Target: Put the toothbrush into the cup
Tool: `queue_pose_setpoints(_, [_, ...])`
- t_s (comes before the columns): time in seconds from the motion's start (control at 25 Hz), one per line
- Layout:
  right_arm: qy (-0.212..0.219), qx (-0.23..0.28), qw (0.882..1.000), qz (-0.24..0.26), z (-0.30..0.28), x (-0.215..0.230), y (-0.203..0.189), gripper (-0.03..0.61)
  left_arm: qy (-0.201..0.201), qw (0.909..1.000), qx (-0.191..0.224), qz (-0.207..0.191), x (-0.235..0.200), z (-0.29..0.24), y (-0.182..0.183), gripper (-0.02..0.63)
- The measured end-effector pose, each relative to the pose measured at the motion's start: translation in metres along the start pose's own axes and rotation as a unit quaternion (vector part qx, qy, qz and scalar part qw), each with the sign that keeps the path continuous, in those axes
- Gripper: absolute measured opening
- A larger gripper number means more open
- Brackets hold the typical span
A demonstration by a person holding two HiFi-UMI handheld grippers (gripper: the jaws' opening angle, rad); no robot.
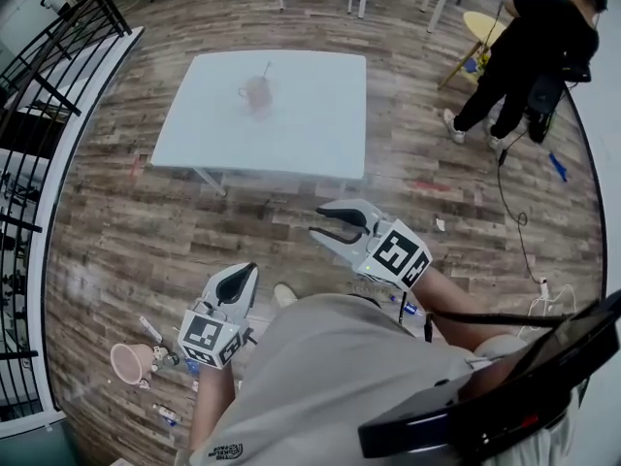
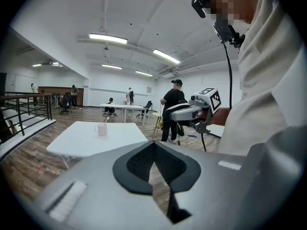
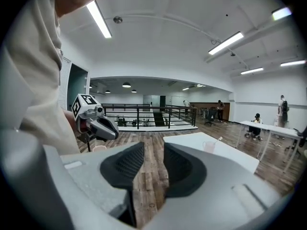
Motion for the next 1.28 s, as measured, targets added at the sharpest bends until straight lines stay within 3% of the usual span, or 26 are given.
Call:
queue_pose_setpoints(0.36, [0.009,0.018,1.000,0.004,0.069,-0.020,-0.004,0.118,0.018,0.9998,-0.003,-0.005,0.077,0.003,-0.012,0.005])
queue_pose_setpoints(0.76, [0.018,0.003,1.000,-0.006,0.112,-0.045,-0.014,0.106,0.027,0.9991,-0.013,0.031,0.128,0.014,-0.039,0.005])
queue_pose_setpoints(1.0, [0.004,-0.004,1.000,-0.014,0.112,-0.046,-0.020,0.106,0.010,0.9995,-0.012,0.027,0.122,0.012,-0.041,0.005])
queue_pose_setpoints(1.28, [0.014,-0.016,1.000,-0.005,0.053,-0.040,-0.023,0.106,0.022,0.9985,-0.002,0.049,0.067,0.027,-0.050,0.005])
Point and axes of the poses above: the fingertips, and each gripper's own axes: z backward along the fingers, x to its right, y out of its top, the point moved 8 cm from there along z, backward along the fingers, and after that the axes turned 15 degrees about x, right-handed, at the moved point
